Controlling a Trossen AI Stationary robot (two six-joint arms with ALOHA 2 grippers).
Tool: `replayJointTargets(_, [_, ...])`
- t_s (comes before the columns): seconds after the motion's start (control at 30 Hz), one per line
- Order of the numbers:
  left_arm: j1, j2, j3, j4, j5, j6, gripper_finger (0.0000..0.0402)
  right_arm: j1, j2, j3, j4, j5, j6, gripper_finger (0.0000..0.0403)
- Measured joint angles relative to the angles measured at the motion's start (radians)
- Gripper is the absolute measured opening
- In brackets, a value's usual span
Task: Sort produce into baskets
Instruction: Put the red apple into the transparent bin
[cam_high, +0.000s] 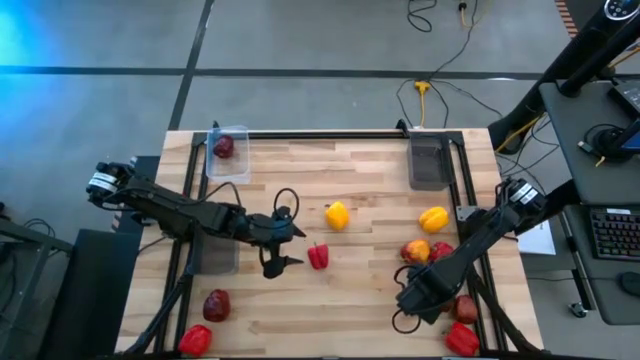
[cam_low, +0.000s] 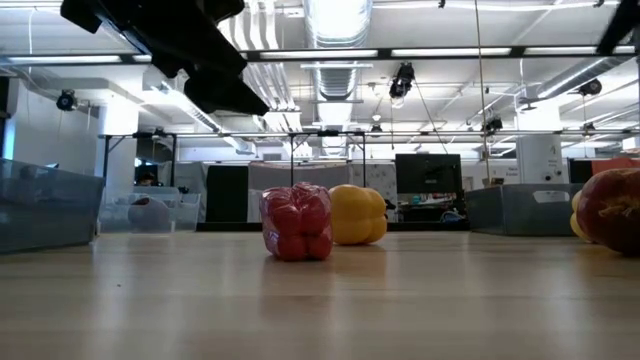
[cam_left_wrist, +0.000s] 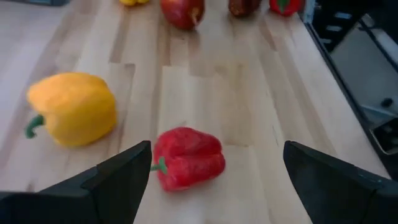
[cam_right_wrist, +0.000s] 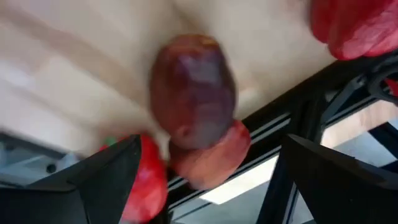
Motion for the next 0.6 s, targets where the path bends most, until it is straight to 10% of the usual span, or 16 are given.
replayJointTargets(0.6, [0.011, -0.045, -0.068, -0.01, 0.102, -0.072, 0.0346, 0.014, 0.103, -0.161, 0.264, -0.06, 0.01, 0.0326])
